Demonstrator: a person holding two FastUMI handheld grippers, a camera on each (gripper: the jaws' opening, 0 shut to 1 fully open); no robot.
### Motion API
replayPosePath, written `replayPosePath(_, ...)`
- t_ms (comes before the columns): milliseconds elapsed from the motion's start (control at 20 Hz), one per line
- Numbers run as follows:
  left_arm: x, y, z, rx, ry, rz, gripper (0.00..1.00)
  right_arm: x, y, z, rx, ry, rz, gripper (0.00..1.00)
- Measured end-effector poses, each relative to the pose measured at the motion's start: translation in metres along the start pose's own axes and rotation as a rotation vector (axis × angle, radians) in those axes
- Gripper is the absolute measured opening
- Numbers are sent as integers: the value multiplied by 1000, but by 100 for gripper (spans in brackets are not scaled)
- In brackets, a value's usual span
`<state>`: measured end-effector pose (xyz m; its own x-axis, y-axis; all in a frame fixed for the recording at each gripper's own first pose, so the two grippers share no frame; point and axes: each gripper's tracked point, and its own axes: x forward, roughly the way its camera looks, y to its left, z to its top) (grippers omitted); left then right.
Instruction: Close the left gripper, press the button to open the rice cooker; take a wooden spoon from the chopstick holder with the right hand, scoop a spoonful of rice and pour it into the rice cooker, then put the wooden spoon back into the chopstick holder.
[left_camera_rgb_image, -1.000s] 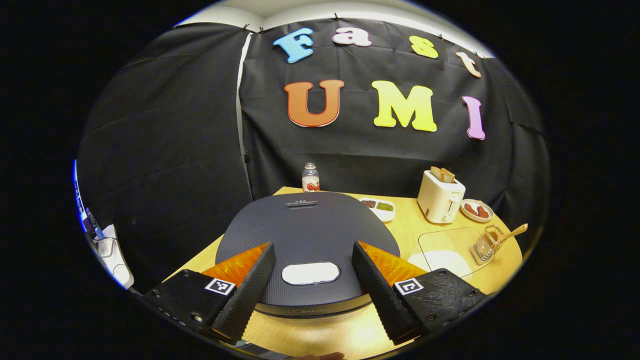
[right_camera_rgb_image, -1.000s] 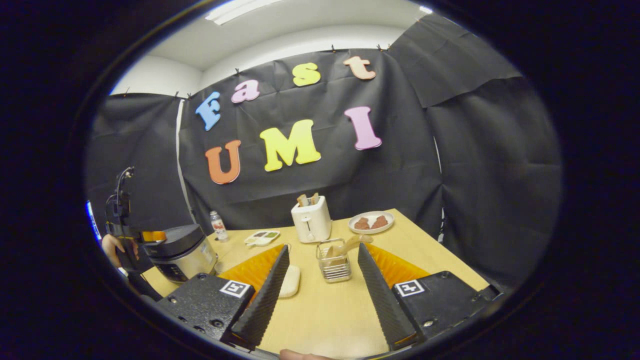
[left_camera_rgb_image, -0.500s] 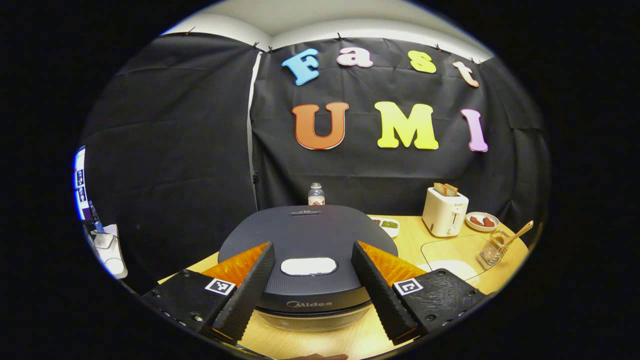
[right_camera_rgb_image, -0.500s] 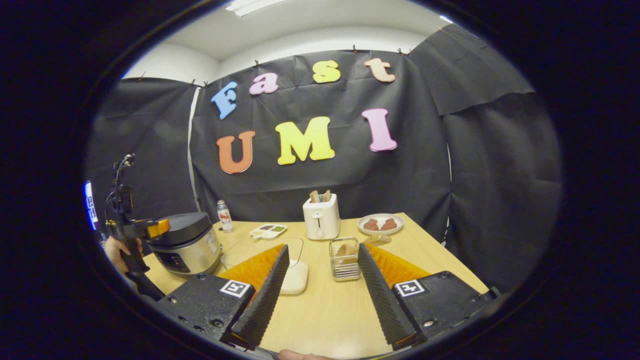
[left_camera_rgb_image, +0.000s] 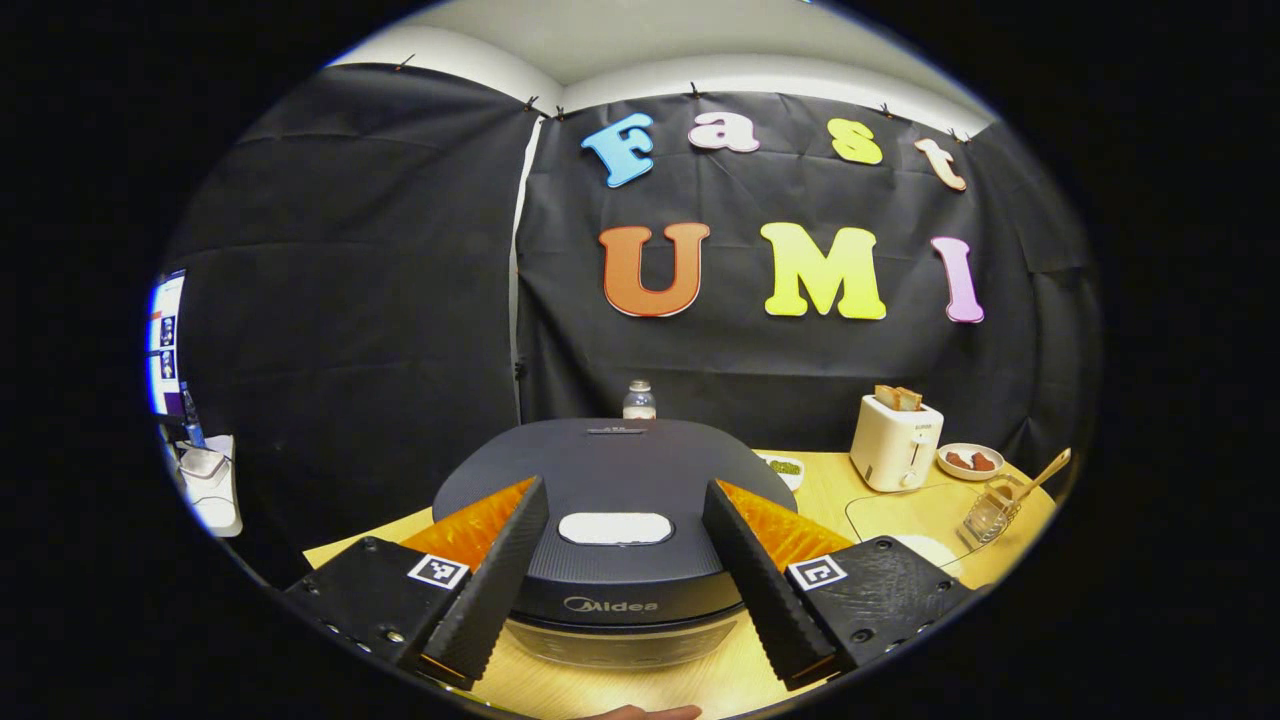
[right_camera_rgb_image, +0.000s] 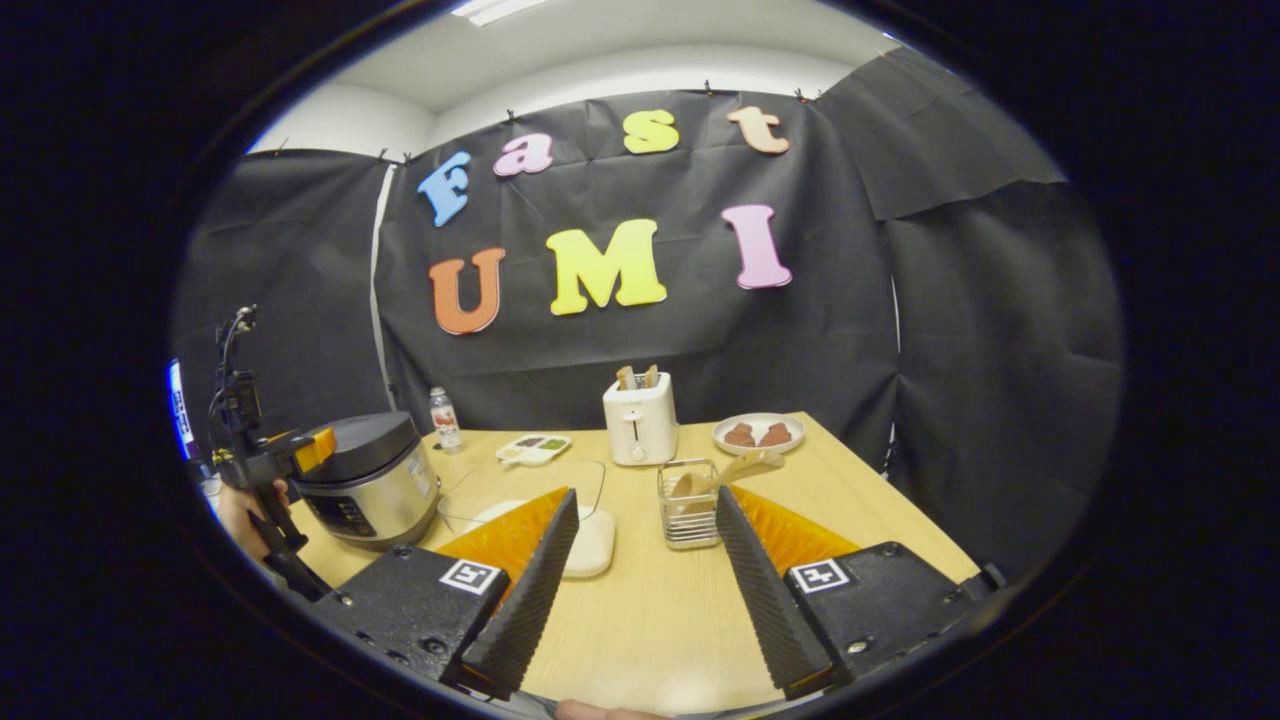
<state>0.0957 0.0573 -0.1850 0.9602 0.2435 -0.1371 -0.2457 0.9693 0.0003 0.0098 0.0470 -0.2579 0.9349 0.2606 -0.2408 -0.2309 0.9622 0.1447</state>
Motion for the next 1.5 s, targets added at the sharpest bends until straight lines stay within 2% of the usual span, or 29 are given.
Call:
replayPosePath(50, 0, 0, 2, 10, -19, 6, 92, 0, 0, -1, 4, 3, -2, 90)
replayPosePath(100, 1, -1, 1, 15, -25, 5, 100, -1, 1, -1, 6, 3, 0, 90)
replayPosePath(150, 1, 0, 2, 12, -33, -1, 92, -1, 0, 0, 4, 1, -5, 90)
replayPosePath(200, 1, -1, 2, 7, -27, -9, 100, -2, -1, 1, 0, -4, -8, 90)
replayPosePath(350, -4, -2, 3, 9, -31, -9, 100, -5, -5, 4, -10, -14, -27, 90)
replayPosePath(400, -5, -2, 3, 28, -31, 2, 99, -6, -7, 6, -14, -16, -36, 87)
replayPosePath(550, -12, -6, 3, 43, -2, 3, 99, -7, -11, 9, -12, -18, -57, 90)
replayPosePath(700, -24, -20, 6, 36, 30, -49, 100, -10, -14, 16, -26, -30, -78, 87)
replayPosePath(950, -46, -27, 14, 26, 49, -119, 98, -14, -17, 26, -47, -44, -111, 90)
replayPosePath(1150, -63, -31, 30, 23, 38, -159, 98, -22, -15, 39, -78, -88, -114, 90)
replayPosePath(1200, -67, -33, 35, 29, 31, -164, 98, -23, -16, 41, -80, -90, -120, 87)
replayPosePath(1450, -94, -44, 55, 41, -20, -208, 98, -34, -11, 52, -99, -104, -118, 90)
replayPosePath(1500, -99, -47, 57, 36, -21, -216, 98, -37, -12, 56, -101, -109, -119, 87)
